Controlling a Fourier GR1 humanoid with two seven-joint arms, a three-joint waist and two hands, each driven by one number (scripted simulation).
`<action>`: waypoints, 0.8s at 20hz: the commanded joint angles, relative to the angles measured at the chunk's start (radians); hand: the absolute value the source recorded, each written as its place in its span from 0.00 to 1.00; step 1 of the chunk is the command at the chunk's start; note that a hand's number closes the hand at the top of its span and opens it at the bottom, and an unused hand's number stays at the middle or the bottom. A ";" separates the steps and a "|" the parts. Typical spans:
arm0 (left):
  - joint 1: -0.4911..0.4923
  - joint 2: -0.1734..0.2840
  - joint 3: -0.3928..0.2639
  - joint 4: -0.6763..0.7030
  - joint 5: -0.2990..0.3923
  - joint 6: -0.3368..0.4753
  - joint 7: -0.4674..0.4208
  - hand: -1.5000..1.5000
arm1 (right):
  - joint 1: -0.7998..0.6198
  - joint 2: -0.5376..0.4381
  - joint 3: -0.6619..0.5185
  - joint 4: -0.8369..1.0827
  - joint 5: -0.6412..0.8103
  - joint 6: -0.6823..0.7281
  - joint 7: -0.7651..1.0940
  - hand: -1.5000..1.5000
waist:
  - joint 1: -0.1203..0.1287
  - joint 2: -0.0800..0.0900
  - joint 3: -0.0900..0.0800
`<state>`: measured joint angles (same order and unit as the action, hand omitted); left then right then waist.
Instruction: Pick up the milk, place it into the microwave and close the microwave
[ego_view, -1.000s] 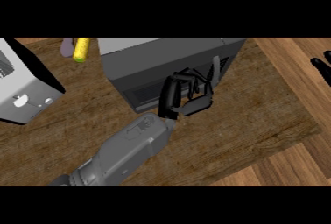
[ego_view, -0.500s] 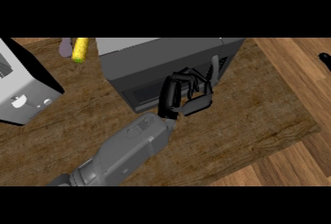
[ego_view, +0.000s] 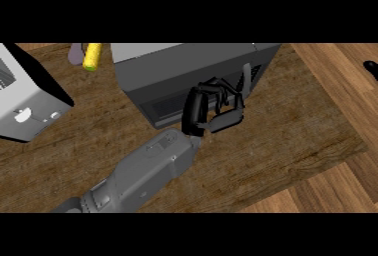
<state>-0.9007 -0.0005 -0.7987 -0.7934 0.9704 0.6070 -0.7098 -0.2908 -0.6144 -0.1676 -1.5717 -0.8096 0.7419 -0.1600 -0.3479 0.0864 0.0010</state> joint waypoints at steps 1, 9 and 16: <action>-0.074 0.000 0.047 0.087 0.032 -0.027 0.028 1.00 | 0.003 -0.007 0.012 -0.002 -0.031 0.027 0.010 0.00 | -0.005 0.012 -0.002; -0.071 0.000 0.028 0.106 0.053 -0.021 0.000 1.00 | -0.006 -0.038 0.007 0.002 -0.076 0.037 0.033 0.00 | -0.012 0.013 -0.002; -0.081 0.000 0.021 0.109 0.076 -0.026 -0.013 1.00 | -0.021 -0.061 0.006 0.004 -0.098 0.047 0.047 0.00 | -0.003 0.015 -0.003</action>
<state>-0.9120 -0.0006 -0.8190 -0.7742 1.0211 0.5999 -0.7579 -0.3013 -0.6635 -0.1612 -1.5688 -0.8966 0.7861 -0.1213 -0.3503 0.0862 0.0017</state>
